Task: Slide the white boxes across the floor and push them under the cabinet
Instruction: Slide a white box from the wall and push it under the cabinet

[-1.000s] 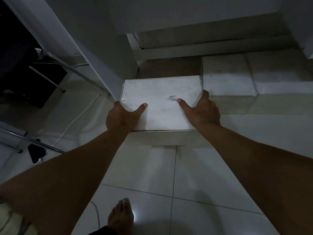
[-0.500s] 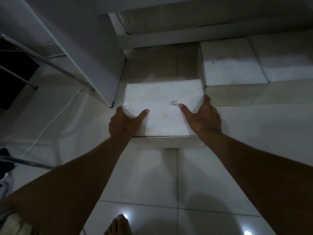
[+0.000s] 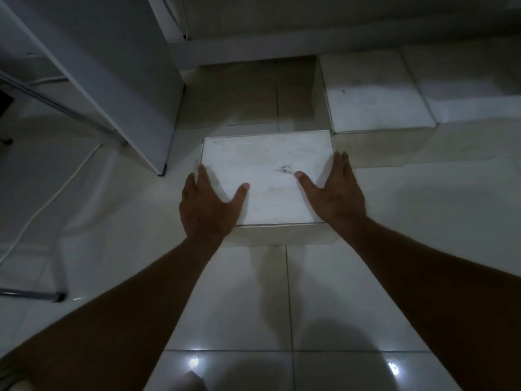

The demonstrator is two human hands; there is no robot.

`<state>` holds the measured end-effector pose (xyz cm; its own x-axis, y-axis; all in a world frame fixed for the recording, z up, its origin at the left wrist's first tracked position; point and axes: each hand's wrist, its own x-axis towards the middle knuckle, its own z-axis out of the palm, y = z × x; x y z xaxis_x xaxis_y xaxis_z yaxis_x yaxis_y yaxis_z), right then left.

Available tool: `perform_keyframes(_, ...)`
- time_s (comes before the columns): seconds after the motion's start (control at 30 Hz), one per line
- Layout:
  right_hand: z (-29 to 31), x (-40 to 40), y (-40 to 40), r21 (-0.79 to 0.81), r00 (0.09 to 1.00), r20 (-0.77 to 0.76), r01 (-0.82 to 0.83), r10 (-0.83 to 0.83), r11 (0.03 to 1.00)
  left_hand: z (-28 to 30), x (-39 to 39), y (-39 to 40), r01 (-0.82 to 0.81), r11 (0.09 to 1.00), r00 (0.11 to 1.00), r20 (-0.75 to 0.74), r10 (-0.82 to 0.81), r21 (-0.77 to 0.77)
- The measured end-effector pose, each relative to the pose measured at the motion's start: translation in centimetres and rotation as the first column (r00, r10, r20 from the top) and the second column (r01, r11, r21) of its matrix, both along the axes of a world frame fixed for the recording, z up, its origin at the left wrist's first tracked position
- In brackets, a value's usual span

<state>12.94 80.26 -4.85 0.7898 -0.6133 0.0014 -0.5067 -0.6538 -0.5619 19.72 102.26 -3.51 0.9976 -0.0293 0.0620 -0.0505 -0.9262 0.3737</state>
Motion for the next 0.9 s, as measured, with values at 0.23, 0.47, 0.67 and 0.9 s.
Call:
perform_keyframes(0.23, 0.0, -0.2, 0.1, -0.129, 0.947, -0.154, -0.302, 0.282, 0.945, -0.9, -1.3, 1.3, 0.669, 0.707, 0.735, -0.062, -0.676, 0.230)
perform_keyframes(0.47, -0.2, -2.0, 3.7, -0.148, 0.980, -0.118, -0.176, 0.159, 0.973, -0.4, 2.6, 3.0, 0.761, 0.597, 0.636, -0.110, -0.763, 0.254)
perform_keyframes(0.67, 0.5, -1.4, 5.1, -0.319, 0.983, -0.135, -0.164, 0.126, 0.933, 0.8, 2.3, 4.2, 0.713, 0.661, 0.696, -0.114, -0.709, 0.237)
perform_keyframes(0.9, 0.7, 3.8, 0.4, -0.299, 0.961, -0.131, -0.273, 0.244, 0.915, 0.5, -3.8, 3.1, 0.062, 0.998, 0.950, 0.307, -0.056, -0.008)
